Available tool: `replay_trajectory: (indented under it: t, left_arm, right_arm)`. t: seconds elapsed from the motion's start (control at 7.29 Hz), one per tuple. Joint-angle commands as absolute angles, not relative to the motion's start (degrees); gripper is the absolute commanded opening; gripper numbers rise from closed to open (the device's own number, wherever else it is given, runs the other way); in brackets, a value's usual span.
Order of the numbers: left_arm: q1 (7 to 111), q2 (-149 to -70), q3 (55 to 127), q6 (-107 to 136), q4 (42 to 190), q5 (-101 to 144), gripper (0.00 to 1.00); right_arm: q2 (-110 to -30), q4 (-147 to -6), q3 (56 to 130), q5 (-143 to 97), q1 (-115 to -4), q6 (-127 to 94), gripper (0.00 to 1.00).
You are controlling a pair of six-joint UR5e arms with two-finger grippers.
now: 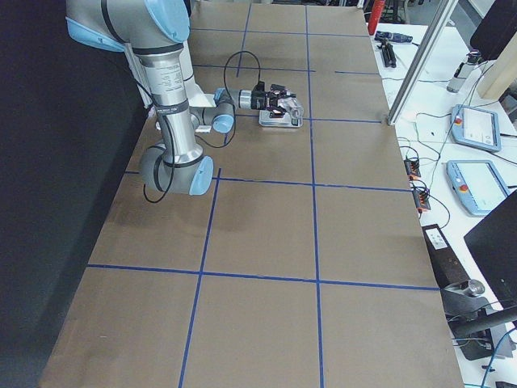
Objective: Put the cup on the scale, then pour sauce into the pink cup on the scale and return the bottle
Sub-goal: 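Tilt the bottle spout down over the pink cup with the right gripper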
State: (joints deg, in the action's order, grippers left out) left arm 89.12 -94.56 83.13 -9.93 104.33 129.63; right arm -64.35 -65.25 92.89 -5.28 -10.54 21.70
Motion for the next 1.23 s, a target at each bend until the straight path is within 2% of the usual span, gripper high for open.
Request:
replay_trajectory:
  t: [0.0, 1.1]
  left_arm:
    - [89.21, -94.57, 83.14, -9.93, 104.33, 129.64, 1.0]
    - [89.21, -94.48, 83.41, -9.93, 104.33, 129.64, 1.0]
  right_arm:
    - [-64.42, -65.3, 92.81, -5.27, -10.55, 21.71, 0.0]
    - [-64.42, -62.42, 92.73, -5.27, -9.93, 18.04, 0.0]
